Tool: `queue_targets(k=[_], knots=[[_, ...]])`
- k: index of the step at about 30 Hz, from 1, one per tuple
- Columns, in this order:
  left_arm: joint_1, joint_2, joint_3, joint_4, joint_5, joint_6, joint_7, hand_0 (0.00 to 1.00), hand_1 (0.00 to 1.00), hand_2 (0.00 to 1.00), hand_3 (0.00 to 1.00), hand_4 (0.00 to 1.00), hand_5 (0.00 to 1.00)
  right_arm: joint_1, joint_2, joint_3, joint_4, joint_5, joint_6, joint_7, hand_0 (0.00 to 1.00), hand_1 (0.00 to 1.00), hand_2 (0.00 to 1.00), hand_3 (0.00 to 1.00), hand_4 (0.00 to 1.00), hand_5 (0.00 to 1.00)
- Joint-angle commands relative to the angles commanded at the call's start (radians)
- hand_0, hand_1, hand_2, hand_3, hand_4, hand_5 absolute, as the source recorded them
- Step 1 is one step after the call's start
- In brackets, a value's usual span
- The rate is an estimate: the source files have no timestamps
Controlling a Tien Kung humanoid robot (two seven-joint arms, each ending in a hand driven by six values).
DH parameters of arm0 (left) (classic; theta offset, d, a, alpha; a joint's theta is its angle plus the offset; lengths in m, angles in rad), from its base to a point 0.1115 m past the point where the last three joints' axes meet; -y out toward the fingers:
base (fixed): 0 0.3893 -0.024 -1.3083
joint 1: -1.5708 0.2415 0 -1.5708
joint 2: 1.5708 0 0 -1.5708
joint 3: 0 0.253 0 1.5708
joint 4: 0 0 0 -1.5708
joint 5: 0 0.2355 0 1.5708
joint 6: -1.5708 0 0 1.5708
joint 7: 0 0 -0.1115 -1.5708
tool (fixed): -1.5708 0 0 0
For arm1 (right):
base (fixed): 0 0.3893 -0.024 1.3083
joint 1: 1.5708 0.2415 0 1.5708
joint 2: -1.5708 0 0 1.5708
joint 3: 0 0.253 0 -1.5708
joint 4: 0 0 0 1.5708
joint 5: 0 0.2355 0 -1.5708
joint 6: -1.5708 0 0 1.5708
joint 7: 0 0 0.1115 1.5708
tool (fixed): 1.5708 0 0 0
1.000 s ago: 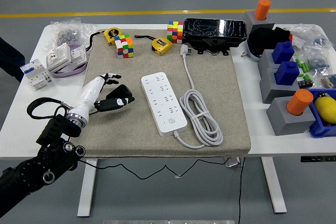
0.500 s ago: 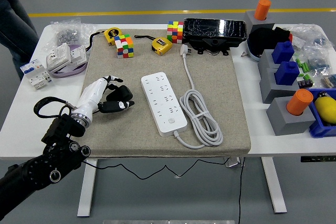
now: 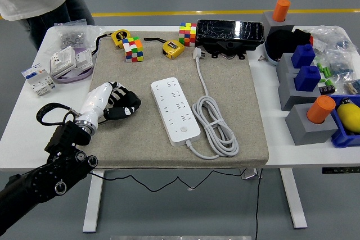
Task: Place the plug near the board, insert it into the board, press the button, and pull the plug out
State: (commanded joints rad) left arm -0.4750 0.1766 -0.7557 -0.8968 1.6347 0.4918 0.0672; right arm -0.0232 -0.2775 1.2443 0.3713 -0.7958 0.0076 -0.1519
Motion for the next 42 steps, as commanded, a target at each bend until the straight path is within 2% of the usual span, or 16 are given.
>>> queue_targets(k=[4,10,15,20,23,34,42], knots=[[0.005,0.007,-0.005,-0.042,-0.056,-0.005,-0.042,0.367,0.368,0.409,0.523,0.599,0.002,-0.001,0.0,0.0,0.0,0.0,-0.001,0.001,0.577,0.637,0.626,0.552,0.892,0.424],[-0.002,0.017,0.002,-0.118,-0.146,-0.037,-0.112,0.363,0.356,0.395,0.515,0.572,0.002,-0.001,0.001,-0.002,0.001,0.0,-0.001,0.001,0.577,0.636,0.626,0.552,0.891,0.423],[-0.015,0.022,0.032,-0.161,-0.165,-0.074,-0.126,0.361,0.357,0.389,0.51,0.568,0.002,0.0,0.001,-0.001,0.001,0.0,-0.001,0.002,0.576,0.637,0.626,0.551,0.891,0.422],[-0.036,0.016,0.072,-0.144,-0.152,-0.123,-0.124,0.365,0.358,0.387,0.509,0.555,0.002,0.0,0.001,-0.002,0.0,0.002,-0.001,0.001,0.577,0.636,0.624,0.551,0.891,0.421],[-0.043,0.014,0.091,-0.131,-0.151,-0.131,-0.127,0.365,0.358,0.387,0.509,0.555,0.002,0.0,0.001,-0.004,0.0,0.002,-0.001,0.002,0.577,0.636,0.624,0.551,0.891,0.421],[-0.056,0.009,0.114,-0.091,-0.13,-0.13,-0.123,0.372,0.36,0.386,0.511,0.551,0.002,0.001,0.001,-0.003,0.0,0.003,-0.002,0.002,0.578,0.636,0.623,0.551,0.89,0.42],[-0.055,0.013,0.105,-0.091,-0.126,-0.133,-0.128,0.373,0.361,0.385,0.511,0.546,0.002,0.0,0.001,-0.005,0.0,0.003,-0.002,0.002,0.577,0.636,0.623,0.55,0.89,0.42]])
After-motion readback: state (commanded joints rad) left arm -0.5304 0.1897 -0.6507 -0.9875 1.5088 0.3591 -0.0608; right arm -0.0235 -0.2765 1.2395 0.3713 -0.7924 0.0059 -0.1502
